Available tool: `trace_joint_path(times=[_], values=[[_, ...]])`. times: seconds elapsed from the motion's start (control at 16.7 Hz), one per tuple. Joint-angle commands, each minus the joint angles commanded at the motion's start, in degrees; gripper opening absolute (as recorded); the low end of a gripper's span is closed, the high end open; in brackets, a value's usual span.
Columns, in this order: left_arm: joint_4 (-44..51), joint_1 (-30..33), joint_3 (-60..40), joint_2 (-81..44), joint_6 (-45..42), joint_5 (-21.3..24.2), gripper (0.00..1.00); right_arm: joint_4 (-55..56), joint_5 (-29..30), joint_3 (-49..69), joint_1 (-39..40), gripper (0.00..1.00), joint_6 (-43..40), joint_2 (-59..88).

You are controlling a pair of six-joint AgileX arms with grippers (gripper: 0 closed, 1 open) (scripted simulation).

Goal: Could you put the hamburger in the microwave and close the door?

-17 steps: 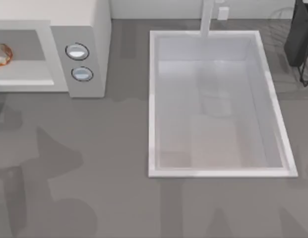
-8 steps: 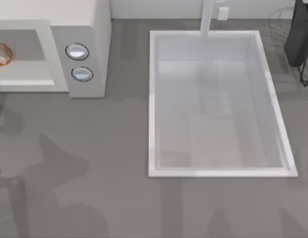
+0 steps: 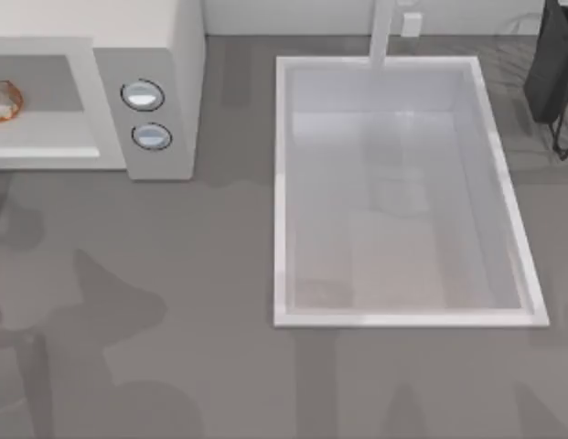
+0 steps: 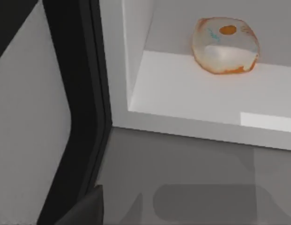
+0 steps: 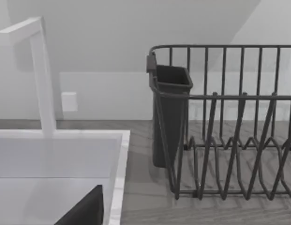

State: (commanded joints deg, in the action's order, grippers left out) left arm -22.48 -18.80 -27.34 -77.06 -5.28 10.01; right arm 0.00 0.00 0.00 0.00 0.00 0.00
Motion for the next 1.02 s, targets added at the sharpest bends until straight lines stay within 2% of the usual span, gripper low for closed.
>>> trace_joint_path(times=[0.3,1.02], values=[[3.3,2.7,4.0,12.0,0.8,-1.5,1.0,0.0,0.0,0.0,0.0,1.0,0.0,0.0],[18.6,15.7,22.7,65.1,4.4,-8.2,1.0,0.0,0.0,0.0,0.0,1.0,0.0,0.0]])
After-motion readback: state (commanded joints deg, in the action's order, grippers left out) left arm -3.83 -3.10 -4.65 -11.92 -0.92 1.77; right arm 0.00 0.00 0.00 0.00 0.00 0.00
